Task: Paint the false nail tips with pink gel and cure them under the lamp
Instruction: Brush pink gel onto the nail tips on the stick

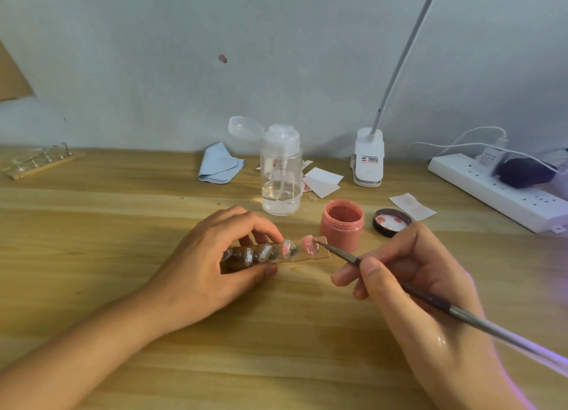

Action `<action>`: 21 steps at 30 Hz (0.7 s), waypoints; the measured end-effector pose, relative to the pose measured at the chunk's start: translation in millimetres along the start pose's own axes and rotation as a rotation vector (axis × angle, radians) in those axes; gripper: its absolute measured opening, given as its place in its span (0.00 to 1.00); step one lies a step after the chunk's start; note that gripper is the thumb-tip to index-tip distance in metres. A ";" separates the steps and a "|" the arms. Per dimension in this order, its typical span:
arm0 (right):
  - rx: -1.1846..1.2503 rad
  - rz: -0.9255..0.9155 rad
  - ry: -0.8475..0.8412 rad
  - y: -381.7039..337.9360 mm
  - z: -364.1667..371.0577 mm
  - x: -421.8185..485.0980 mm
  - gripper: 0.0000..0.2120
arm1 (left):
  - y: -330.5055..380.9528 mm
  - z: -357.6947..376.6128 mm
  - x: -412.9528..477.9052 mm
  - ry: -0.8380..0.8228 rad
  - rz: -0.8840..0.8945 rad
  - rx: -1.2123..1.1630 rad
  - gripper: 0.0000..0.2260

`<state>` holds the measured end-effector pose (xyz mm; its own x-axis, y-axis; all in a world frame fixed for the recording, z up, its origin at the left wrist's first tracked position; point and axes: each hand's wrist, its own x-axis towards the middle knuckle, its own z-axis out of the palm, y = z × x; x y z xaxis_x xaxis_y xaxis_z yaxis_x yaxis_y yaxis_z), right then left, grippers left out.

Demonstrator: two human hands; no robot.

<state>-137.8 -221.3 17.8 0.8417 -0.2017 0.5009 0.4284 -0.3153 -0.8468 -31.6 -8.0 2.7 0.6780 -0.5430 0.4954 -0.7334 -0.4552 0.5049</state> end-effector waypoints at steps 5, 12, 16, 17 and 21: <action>0.022 0.006 0.018 -1.0 0.9 0.4 0.04 | -0.5 0.1 1.0 -0.001 0.006 -0.001 0.14; 0.029 0.014 0.028 -1.6 0.1 0.3 0.03 | -0.9 0.2 0.5 -0.001 0.003 0.001 0.14; 0.020 0.027 0.006 -2.0 0.3 0.6 0.02 | -0.7 0.1 0.5 -0.005 0.007 -0.001 0.13; 0.020 0.021 0.011 -1.9 0.7 0.7 0.02 | -0.7 0.1 0.5 -0.005 0.008 0.002 0.13; 0.017 0.010 0.037 -0.6 0.9 1.0 0.03 | -0.4 0.3 0.8 -0.011 0.010 0.004 0.13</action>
<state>-137.0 -220.4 18.7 0.8335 -0.2389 0.4983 0.4257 -0.2972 -0.8546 -30.7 -8.5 2.7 0.6702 -0.5553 0.4923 -0.7402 -0.4527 0.4971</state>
